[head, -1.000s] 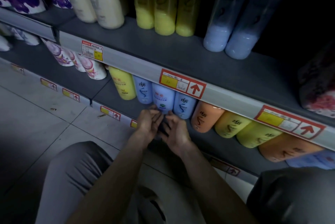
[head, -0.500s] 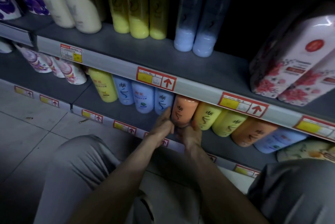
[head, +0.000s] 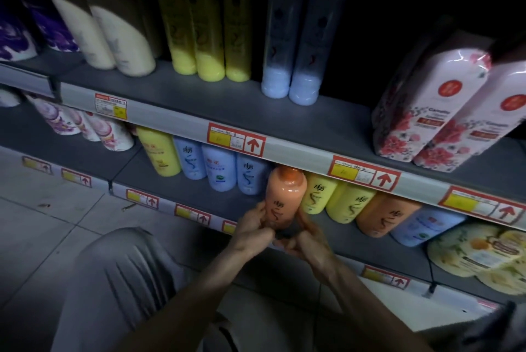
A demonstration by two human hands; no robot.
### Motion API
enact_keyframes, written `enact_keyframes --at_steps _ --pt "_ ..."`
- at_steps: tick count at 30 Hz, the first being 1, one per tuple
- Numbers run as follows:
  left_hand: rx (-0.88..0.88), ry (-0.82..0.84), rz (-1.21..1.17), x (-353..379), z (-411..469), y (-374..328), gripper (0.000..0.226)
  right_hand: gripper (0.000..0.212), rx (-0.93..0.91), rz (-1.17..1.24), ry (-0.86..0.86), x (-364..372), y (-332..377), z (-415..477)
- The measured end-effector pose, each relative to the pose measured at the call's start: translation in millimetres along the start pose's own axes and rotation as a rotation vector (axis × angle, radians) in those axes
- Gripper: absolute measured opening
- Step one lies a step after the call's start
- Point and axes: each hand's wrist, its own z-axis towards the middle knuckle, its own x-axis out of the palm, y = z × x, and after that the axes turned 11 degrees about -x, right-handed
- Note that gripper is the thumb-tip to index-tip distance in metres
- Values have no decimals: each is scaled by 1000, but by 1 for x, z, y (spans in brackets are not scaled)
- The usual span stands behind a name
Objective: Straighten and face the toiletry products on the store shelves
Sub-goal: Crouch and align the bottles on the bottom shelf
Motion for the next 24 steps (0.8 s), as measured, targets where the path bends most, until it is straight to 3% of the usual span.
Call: enact_keyframes --at_steps 4,7,9,12,14,17,24 --pt "-19 -124 134 3 -6 -18 39 79 -28 -141 66 -17 -3 -5" --pt "-12 -204 212 4 -1 -26 51 38 4 -210 -243 -56 -20 0" --pt "-28 -263 251 7 1 -27 52 58 61 -313 -468 -101 -45 1" --pt "-42 -293 234 18 4 -30 43 42 136 -353 -761 -149 -41 -25" --pt "-19 -324 211 25 2 -33 42 46 148 -335 -871 -175 -39 -31" --pt "-19 -366 224 29 -1 -35 50 66 74 -313 -864 -193 -40 -24" --pt "-20 -362 232 28 -6 -31 57 76 -43 -192 -922 -202 -24 -4"
